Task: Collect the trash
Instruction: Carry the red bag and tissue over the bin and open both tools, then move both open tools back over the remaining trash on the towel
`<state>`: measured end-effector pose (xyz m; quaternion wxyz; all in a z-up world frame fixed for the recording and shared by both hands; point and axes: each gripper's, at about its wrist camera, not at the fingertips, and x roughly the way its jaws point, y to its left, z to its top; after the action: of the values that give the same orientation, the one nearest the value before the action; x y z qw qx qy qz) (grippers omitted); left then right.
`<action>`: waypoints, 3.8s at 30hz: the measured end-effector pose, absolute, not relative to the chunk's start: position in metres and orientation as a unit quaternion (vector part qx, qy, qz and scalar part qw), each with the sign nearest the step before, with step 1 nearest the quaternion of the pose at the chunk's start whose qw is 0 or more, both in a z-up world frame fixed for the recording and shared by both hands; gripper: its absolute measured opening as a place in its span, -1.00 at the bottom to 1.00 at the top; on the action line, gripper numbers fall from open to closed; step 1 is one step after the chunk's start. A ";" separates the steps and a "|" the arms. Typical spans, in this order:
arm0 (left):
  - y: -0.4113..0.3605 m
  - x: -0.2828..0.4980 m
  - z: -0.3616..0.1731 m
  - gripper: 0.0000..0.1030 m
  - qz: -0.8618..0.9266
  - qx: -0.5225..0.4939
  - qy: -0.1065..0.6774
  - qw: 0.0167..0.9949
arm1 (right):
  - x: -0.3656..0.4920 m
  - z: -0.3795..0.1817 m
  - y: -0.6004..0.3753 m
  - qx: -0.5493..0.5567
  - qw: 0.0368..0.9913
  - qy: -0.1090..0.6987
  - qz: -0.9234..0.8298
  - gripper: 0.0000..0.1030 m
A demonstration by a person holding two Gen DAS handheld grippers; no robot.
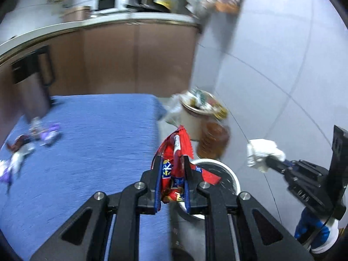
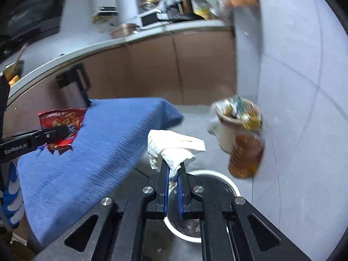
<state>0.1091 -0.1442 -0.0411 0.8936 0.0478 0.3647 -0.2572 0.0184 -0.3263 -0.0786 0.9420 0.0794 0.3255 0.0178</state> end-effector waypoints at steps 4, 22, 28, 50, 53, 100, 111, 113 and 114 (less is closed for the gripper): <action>-0.191 0.122 -0.065 -0.66 -0.283 0.059 0.390 0.874 | 0.025 -0.111 -0.349 0.094 0.930 0.354 -0.006 -0.86; -0.263 0.179 -0.144 -0.10 -0.315 0.045 0.463 0.827 | 0.070 -0.209 -0.393 0.128 0.886 0.443 -0.045 -0.40; -0.247 0.175 -0.132 -0.10 -0.309 0.032 0.453 0.836 | 0.064 -0.205 -0.396 0.128 0.887 0.439 -0.060 -0.13; -0.110 0.089 -0.018 -0.10 -0.173 0.019 0.254 0.951 | 0.031 -0.048 -0.296 0.044 0.955 0.291 -0.031 0.78; -0.087 0.078 -0.010 -0.10 -0.151 0.015 0.239 0.959 | 0.025 -0.031 -0.275 0.024 0.962 0.269 -0.024 0.84; 0.164 -0.002 -0.017 0.07 0.015 -0.102 0.229 0.968 | -0.009 0.025 -0.081 -0.132 0.969 0.199 0.057 1.00; 0.203 -0.001 -0.033 0.07 0.034 -0.131 0.242 0.961 | 0.004 0.029 -0.066 -0.137 0.967 0.206 0.062 1.00; 0.204 0.001 -0.035 0.07 0.032 -0.133 0.245 0.960 | 0.005 0.032 -0.067 -0.136 0.968 0.203 0.062 1.00; 0.205 0.001 -0.035 0.07 0.031 -0.133 0.245 0.960 | 0.005 0.034 -0.068 -0.135 0.968 0.202 0.063 1.00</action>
<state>0.0014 0.2052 -0.0351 0.9598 -0.1327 0.2453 0.0313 0.0053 -0.0683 0.0343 0.9680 -0.1346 0.2022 0.0630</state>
